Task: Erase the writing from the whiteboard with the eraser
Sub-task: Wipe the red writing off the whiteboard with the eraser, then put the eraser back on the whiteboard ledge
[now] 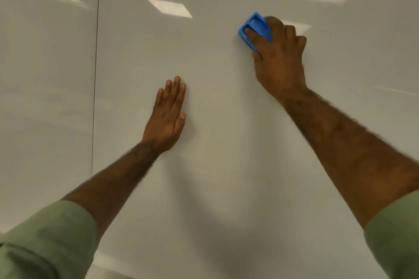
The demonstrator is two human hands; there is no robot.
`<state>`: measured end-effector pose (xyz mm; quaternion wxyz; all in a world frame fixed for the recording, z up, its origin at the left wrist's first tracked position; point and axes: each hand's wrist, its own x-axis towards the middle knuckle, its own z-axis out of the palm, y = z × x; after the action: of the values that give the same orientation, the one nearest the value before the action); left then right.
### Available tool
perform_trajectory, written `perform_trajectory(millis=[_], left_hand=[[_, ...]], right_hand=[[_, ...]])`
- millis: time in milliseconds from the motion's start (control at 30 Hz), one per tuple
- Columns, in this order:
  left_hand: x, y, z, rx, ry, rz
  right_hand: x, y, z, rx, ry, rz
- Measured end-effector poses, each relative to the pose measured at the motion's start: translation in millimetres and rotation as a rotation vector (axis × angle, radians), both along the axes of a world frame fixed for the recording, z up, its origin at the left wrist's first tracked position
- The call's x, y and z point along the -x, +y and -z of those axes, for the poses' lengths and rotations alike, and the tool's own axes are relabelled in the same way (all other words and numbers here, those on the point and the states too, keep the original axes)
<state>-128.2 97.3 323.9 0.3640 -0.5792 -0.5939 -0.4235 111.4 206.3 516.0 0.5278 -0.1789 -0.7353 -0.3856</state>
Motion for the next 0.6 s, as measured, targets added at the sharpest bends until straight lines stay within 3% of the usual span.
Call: perform_trajectory(millis=[100,233,333,400,533,600], left_hand=[[-0.1,3.6,2.1,-0.011,0.006,-0.043],[-0.2,4.1,1.6,0.010,0.007,-0.057],[-2.3,3.4,1.2,0.033,-0.004,-0.098],[-3.4,3.9,1.0,0.038,0.002,-0.124],[-6.4,6.9,2.4,0.028,0.005,-0.157],[-6.0,6.8,1.6,0.036,-0.004,-0.161]], right_hand=[[8.1,-3.5,49.9,-0.053,-0.076,-0.019],[8.9,-5.6,174.3,-0.107,-0.513,-0.092],[0.2,1.2,186.2,-0.172,-0.750,-0.126],[-2.3,7.7,146.2,-0.171,-0.613,-0.118],[-11.1,10.5,44.3,0.029,-0.067,-0.019],[-6.5,5.8,45.3,0.019,-0.027,-0.026]])
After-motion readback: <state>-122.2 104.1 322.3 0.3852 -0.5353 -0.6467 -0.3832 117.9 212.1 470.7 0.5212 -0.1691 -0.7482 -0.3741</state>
